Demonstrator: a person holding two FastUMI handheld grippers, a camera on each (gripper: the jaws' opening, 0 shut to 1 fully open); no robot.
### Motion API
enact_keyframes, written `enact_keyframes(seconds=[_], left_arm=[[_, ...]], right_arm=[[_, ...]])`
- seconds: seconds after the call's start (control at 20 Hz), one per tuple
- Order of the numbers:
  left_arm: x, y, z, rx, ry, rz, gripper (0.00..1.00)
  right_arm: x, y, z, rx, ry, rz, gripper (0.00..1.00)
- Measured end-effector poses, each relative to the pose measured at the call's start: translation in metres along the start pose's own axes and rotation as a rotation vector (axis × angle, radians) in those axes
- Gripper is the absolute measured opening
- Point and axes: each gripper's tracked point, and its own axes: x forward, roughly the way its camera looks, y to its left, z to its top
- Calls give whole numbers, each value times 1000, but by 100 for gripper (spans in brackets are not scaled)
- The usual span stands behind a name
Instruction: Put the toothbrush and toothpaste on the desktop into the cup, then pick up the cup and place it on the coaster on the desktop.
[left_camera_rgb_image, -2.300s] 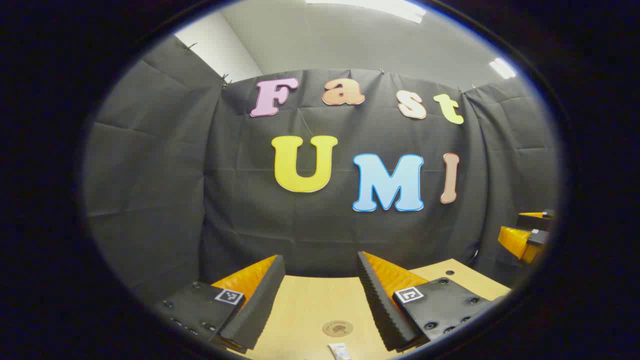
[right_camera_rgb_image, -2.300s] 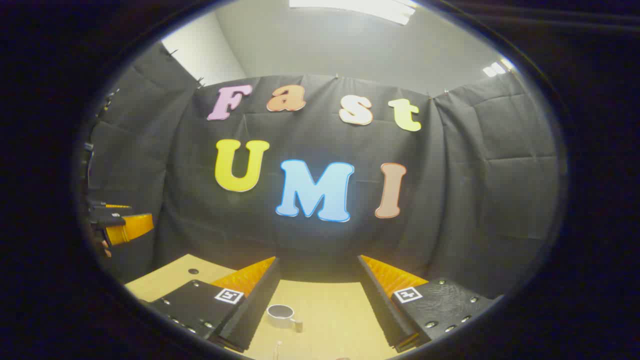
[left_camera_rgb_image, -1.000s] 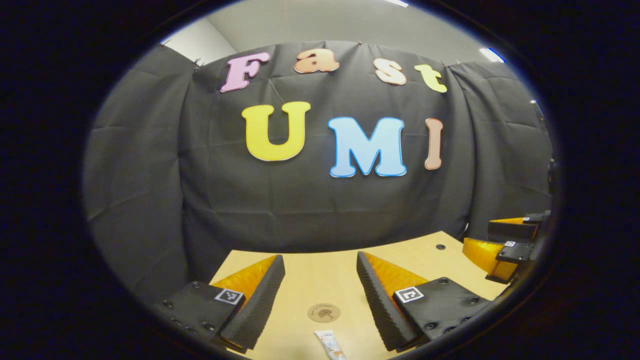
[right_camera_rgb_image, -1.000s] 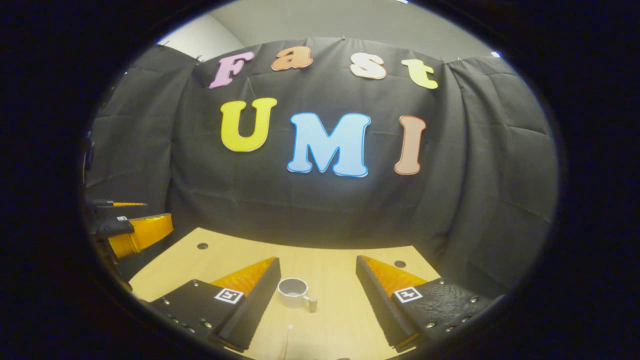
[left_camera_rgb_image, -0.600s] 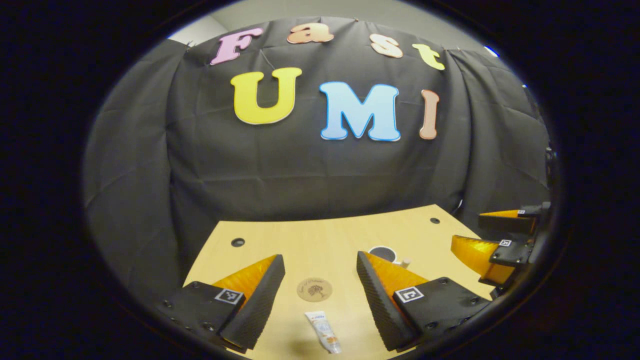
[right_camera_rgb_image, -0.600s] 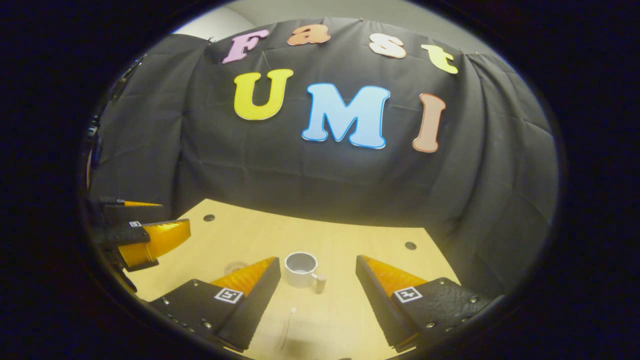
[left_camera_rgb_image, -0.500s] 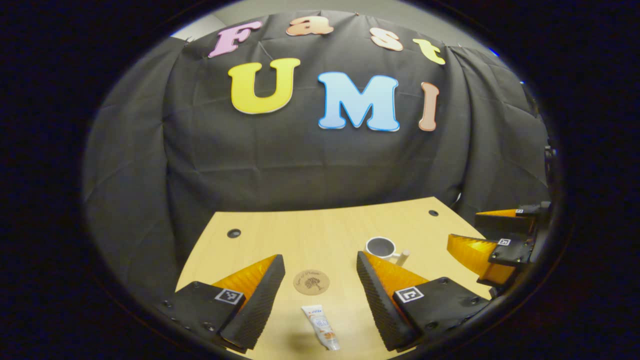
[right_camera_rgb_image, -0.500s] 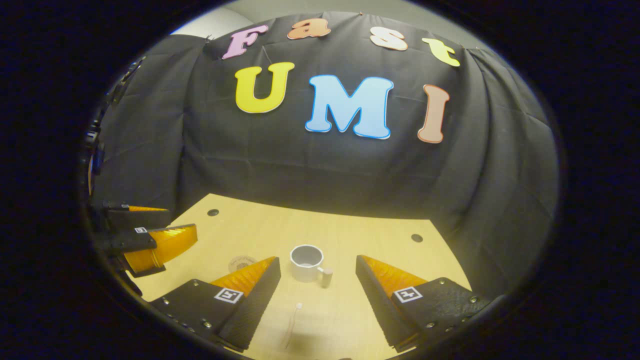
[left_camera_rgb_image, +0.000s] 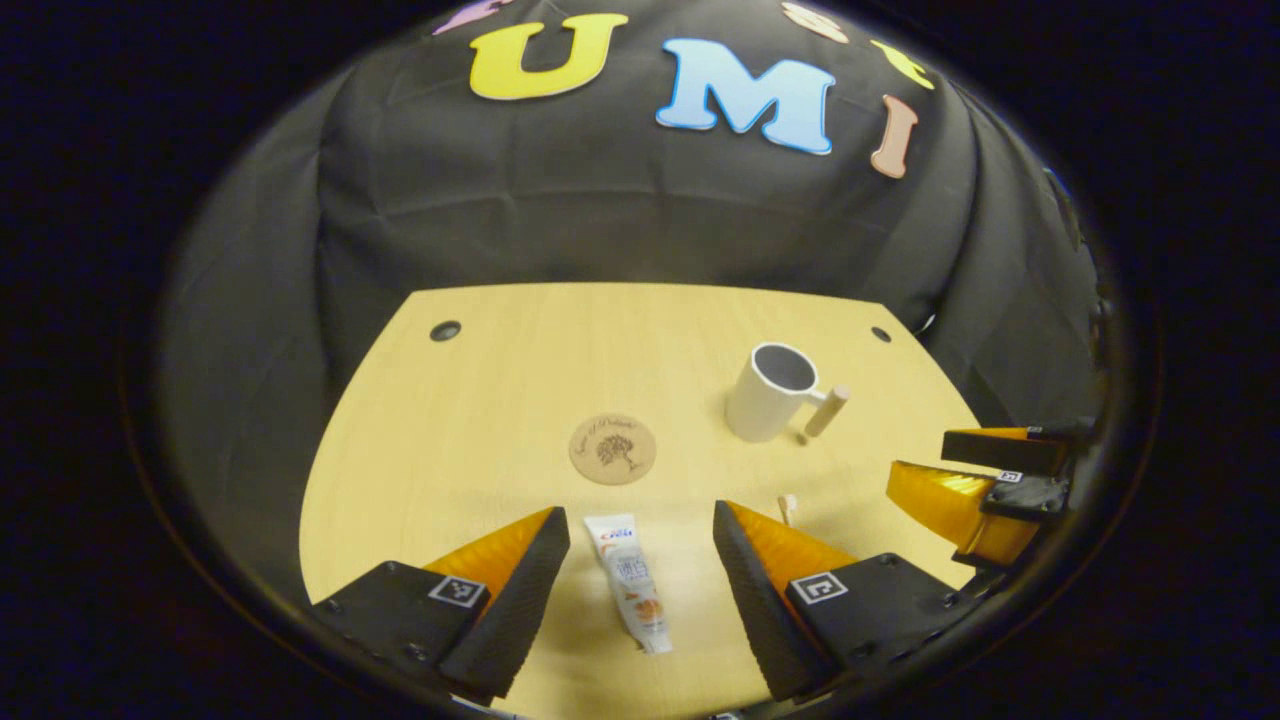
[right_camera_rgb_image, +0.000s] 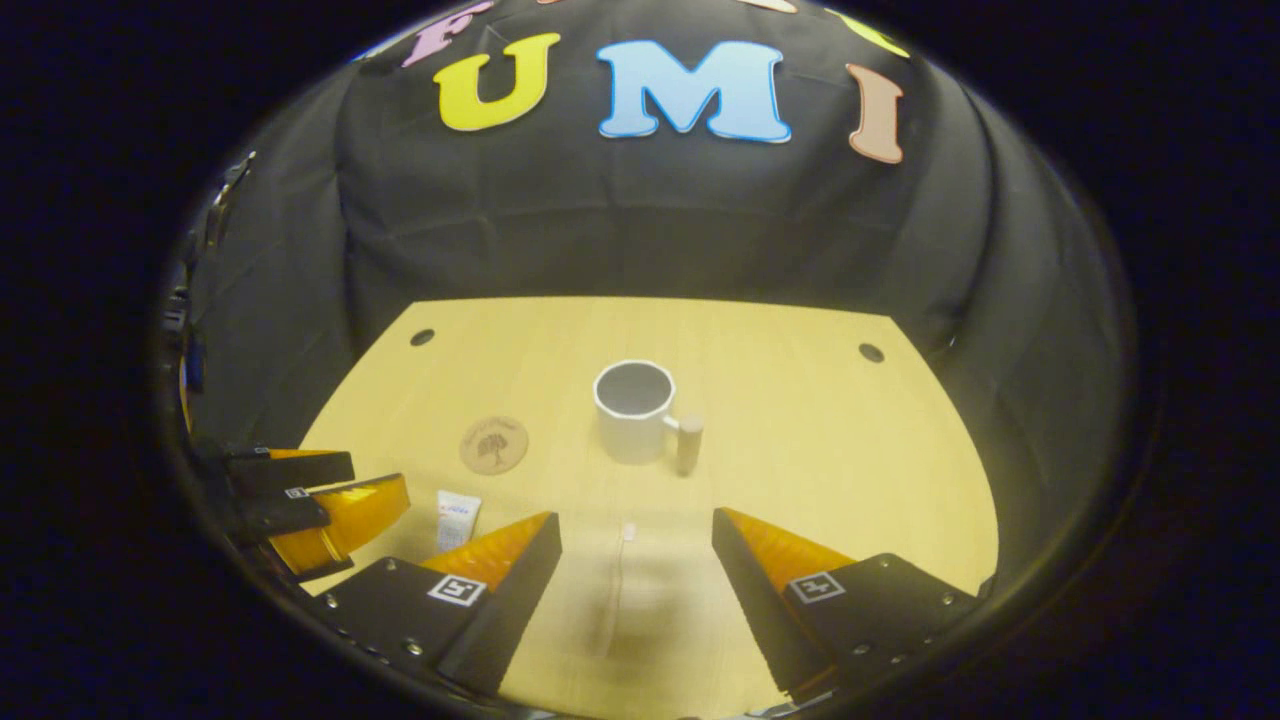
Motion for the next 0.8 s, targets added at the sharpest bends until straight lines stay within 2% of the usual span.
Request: enact_keyframes(seconds=[0.45,0.8], left_arm=[[43,13,-61,-50,213,0,95],[64,16,-96,-54,339,11,95]], right_arm=[[45,8,-81,-3,256,26,94],[65,8,-115,-11,402,12,94]])
